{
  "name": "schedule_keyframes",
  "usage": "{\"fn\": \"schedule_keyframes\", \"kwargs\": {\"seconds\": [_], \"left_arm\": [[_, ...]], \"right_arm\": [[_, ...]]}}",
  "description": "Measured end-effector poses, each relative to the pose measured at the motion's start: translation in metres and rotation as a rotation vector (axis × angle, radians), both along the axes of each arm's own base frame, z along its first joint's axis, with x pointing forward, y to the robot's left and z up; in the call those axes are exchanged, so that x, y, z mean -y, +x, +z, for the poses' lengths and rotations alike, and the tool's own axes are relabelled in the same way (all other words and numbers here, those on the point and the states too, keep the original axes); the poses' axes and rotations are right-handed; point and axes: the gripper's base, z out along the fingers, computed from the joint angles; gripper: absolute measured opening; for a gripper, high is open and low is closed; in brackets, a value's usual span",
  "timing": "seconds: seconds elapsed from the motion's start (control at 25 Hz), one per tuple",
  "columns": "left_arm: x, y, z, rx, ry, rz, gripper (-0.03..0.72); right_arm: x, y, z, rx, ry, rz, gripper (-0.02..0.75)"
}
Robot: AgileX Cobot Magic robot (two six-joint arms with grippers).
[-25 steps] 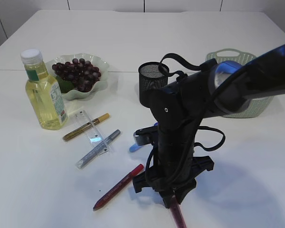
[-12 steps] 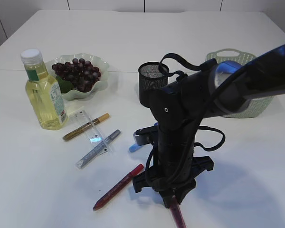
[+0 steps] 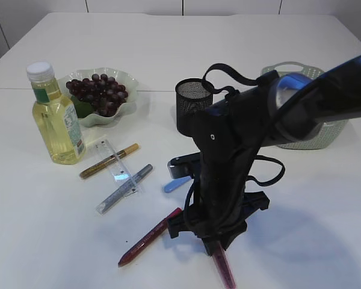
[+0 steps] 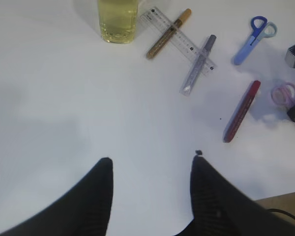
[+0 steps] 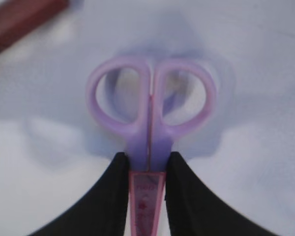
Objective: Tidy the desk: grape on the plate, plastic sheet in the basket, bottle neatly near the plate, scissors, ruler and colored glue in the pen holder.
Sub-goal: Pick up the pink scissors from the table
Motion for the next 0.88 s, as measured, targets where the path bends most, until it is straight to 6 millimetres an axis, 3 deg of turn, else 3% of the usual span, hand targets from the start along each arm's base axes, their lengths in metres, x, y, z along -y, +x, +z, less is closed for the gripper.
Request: {"fn": "schedule_keyframes", "kwargs": {"seconds": [0.4,0.88], "left_arm": [[0.0,0.0,0.0,0.0,-0.002,0.0,0.372],[0.001,0.0,0.0,-0.001,-0.007,-0.001,0.372]], "right_arm": [[0.002,0.005,0.027,0.137,0.043,0.026,0.199],[0.018,-0.008,0.063,0.37,0.161,0.05,0.199]]}}
